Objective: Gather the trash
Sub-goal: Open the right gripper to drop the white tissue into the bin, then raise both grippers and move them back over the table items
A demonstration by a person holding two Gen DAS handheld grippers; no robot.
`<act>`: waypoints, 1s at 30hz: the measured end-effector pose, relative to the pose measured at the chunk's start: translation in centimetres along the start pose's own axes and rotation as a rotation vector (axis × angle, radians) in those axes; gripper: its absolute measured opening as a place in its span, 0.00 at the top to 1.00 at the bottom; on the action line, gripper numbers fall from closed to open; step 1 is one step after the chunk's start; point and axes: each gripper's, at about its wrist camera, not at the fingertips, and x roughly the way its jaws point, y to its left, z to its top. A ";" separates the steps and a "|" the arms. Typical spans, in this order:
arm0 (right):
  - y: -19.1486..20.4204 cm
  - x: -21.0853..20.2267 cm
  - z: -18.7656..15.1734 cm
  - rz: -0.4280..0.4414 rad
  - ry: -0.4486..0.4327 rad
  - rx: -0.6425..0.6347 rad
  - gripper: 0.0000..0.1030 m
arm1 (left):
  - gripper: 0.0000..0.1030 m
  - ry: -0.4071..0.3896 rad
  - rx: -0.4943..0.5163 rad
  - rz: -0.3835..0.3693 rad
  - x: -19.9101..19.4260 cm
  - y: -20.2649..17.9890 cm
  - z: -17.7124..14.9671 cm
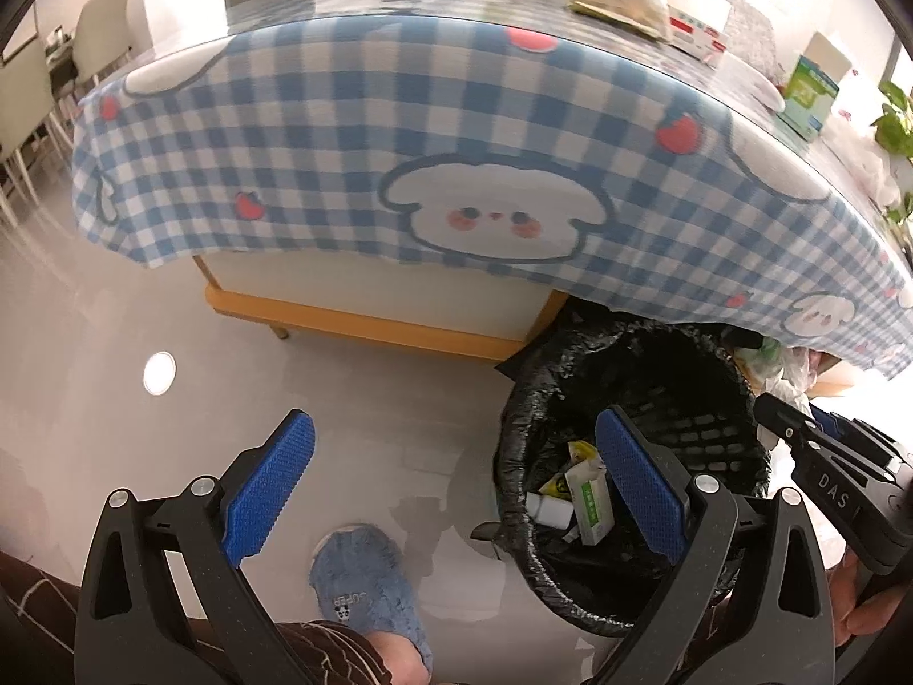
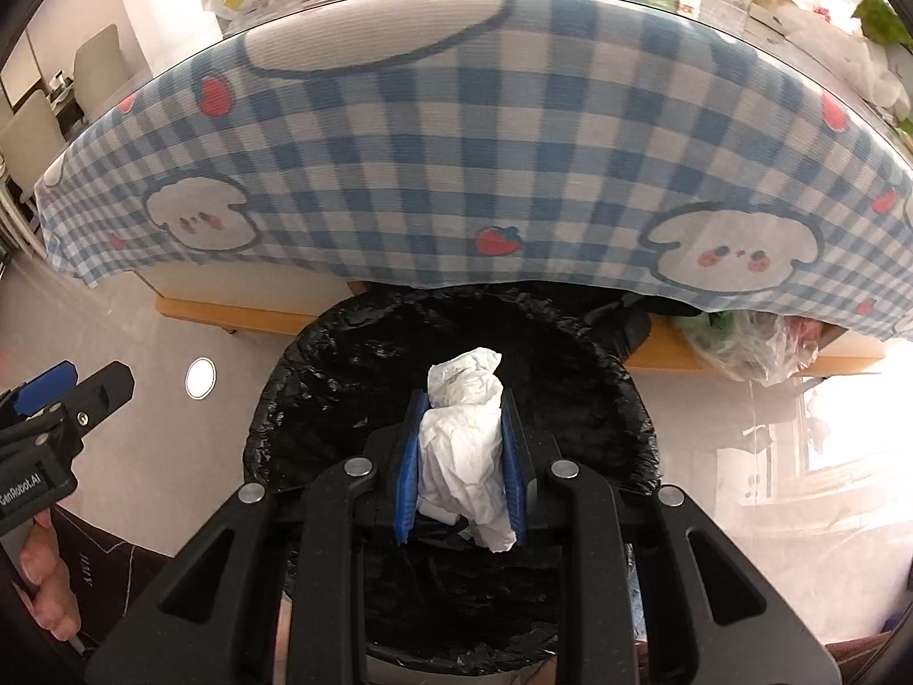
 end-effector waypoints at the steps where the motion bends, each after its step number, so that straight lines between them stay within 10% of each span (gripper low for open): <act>1: 0.1 0.0 0.0 0.003 0.001 -0.002 0.75 | 0.06 -0.002 0.003 0.004 0.0 0.1 0.0; 16: 0.0 -3.3 0.7 -0.073 -0.090 -0.011 0.19 | 0.06 -0.017 0.050 0.018 -1.7 -0.3 0.9; 30: 0.1 -8.3 2.4 -0.092 -0.177 -0.008 0.08 | 0.06 -0.080 0.046 -0.009 -7.2 0.5 3.0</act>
